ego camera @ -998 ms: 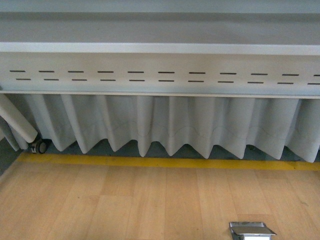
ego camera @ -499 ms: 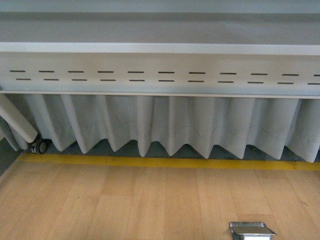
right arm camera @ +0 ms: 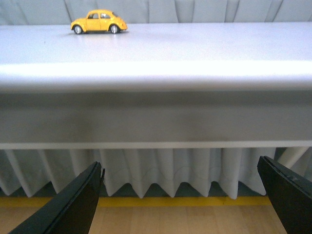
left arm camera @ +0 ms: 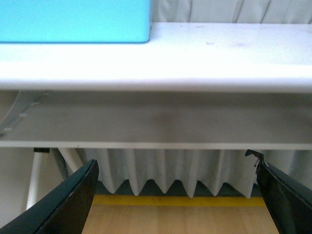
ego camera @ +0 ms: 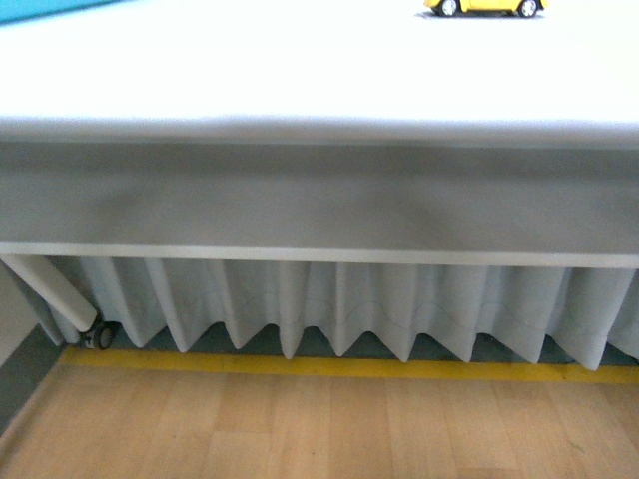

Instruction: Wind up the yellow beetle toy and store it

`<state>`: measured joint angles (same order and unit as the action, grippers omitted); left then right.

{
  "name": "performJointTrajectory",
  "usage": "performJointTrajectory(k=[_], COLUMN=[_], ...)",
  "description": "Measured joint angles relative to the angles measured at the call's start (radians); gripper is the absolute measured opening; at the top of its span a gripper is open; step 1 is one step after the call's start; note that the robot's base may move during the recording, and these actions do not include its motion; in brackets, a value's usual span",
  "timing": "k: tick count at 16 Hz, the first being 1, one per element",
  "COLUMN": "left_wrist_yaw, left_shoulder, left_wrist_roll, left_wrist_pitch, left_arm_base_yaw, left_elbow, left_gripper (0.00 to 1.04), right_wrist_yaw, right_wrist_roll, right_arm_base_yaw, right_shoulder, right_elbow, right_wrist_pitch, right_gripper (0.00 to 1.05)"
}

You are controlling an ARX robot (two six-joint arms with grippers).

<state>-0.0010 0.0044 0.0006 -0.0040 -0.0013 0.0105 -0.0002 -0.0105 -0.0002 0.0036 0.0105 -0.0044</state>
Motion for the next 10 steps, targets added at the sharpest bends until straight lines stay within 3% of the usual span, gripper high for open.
performJointTrajectory(k=[10], left_wrist_yaw=[0.000], left_shoulder=[0.000], left_wrist_roll=[-0.001], left_wrist_pitch=[0.000], left_arm_base_yaw=[0.000], left_elbow=[0.000], left_gripper=[0.98], right_wrist_yaw=[0.000], right_wrist_roll=[0.000], right_arm_base_yaw=[0.000], right_shoulder=[0.000], right_elbow=[0.000], right_wrist_pitch=[0.000], right_gripper=[0.98])
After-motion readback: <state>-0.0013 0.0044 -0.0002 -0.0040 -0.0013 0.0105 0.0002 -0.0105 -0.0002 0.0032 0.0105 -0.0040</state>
